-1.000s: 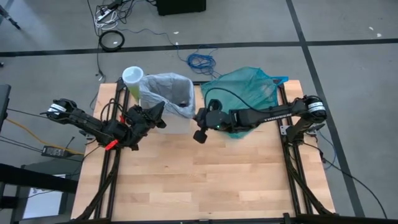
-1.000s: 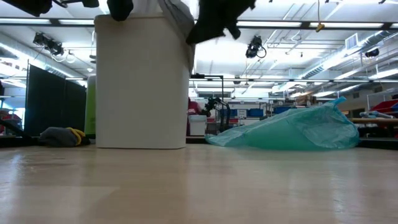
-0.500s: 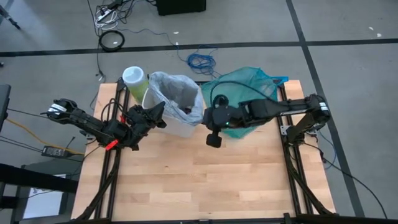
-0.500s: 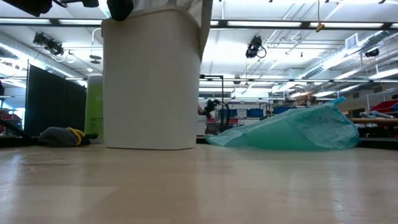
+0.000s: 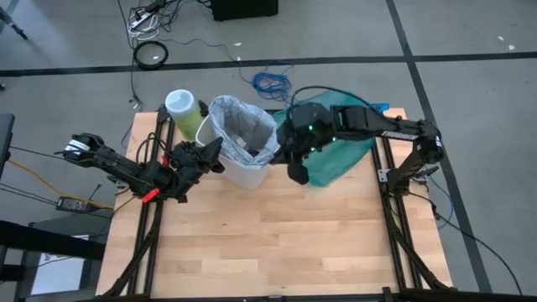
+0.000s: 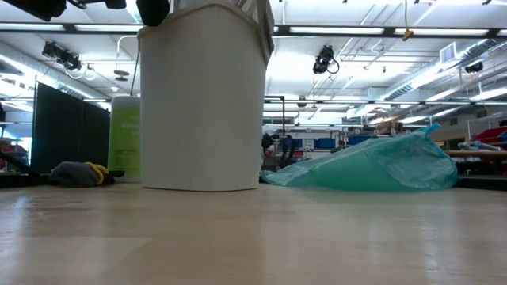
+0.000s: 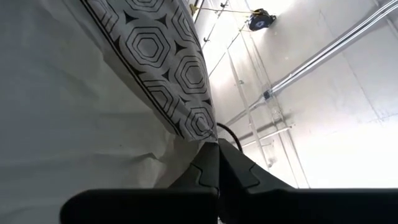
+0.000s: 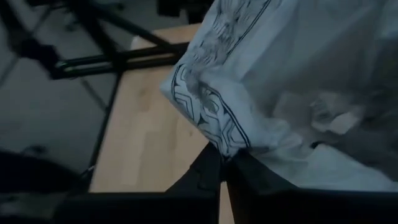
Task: Place trash/remove bag and relplace
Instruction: Remove the light blue trash bag from the trash bin
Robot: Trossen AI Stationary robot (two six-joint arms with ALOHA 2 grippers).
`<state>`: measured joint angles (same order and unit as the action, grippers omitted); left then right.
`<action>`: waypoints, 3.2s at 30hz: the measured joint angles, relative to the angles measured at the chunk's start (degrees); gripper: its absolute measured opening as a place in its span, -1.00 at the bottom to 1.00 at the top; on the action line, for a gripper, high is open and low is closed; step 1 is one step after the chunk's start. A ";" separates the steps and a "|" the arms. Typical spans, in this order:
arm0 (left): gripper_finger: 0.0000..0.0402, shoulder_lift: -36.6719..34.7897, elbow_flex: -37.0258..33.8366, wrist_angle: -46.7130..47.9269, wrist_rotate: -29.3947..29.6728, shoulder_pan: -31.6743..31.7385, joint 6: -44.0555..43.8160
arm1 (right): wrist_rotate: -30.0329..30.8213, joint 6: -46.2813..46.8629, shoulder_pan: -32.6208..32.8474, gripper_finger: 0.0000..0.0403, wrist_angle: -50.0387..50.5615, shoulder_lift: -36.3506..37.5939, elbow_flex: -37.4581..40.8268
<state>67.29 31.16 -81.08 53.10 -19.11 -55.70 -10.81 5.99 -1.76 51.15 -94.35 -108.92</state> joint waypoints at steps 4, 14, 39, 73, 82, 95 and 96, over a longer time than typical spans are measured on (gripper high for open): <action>-0.99 0.00 0.00 0.04 -0.31 0.00 0.08 | -5.64 -0.25 -2.78 -0.80 3.07 1.23 0.02; -0.99 0.00 0.00 0.09 -0.83 0.00 1.49 | 8.42 -3.72 -5.60 -0.56 3.44 9.44 0.02; -0.99 -0.02 0.02 -1.66 -10.02 -0.11 -4.82 | 3.34 27.01 -16.06 -0.52 -42.36 24.06 53.92; -0.99 -0.01 0.02 -1.84 -14.11 -4.86 -9.35 | -2.36 26.45 -12.97 -1.00 -63.30 11.17 50.81; -0.99 -0.20 0.02 -5.52 -14.40 -8.10 -6.34 | -0.59 23.02 -2.18 -1.00 -58.95 11.37 49.79; -0.99 -0.23 0.02 -4.98 -14.99 -9.97 -6.21 | 6.57 16.04 9.00 -1.00 -55.13 11.45 49.79; -0.99 -0.20 0.02 -3.99 -15.43 -10.17 -6.57 | 7.21 15.32 9.37 -1.00 -55.48 11.47 49.79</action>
<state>67.09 31.18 -85.07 37.67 -29.29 -62.27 -3.60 21.31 7.61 -4.34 -82.87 -59.13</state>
